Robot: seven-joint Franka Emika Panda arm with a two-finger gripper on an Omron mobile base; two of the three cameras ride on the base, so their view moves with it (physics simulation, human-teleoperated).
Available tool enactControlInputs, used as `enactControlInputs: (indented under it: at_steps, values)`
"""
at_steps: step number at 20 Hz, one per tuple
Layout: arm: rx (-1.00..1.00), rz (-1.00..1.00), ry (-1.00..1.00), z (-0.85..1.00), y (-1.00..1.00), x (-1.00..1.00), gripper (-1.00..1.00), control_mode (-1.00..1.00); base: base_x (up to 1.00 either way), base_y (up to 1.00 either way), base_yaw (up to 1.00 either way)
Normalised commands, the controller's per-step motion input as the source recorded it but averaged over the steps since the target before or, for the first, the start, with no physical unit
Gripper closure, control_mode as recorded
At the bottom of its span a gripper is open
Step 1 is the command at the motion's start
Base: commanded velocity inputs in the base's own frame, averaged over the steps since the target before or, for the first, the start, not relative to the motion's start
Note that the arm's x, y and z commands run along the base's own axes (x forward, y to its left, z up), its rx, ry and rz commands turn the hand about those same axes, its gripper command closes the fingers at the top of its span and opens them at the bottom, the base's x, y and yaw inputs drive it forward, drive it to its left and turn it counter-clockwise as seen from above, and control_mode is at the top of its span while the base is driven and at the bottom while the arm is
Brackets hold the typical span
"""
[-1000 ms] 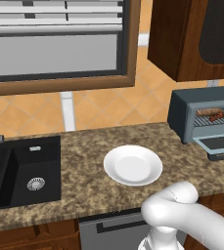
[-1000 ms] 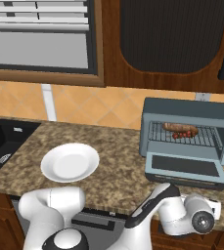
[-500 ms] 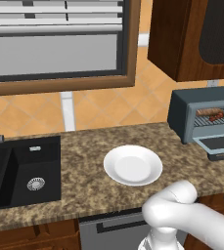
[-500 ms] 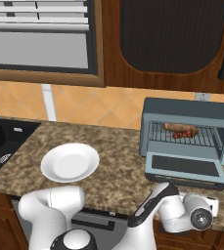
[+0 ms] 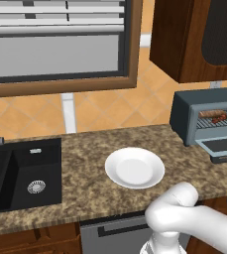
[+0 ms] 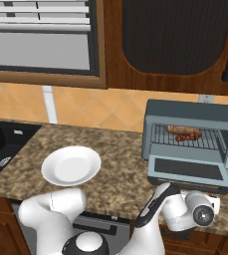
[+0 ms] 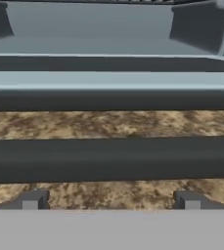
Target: Pick up the kebab skewer and baguette bread, and place them inside the toaster oven. Close the toaster oven door and start by setting the timer.
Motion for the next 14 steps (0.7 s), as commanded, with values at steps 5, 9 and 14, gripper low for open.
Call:
enactControlInputs:
  at_steps: [5,9,14]
  values:
    - [0.00,0.01,0.00,-0.23,0.00,0.10,-1.00,-1.00,0.00,0.00,0.00]
    - [0.00,0.00,0.00,-0.16,0.00,0.14,-1.00,-1.00,0.00,0.00,0.00]
    - [0.00,0.00,0.00,0.00,0.00,0.27,-1.00,-1.00,0.00,0.00,0.00]
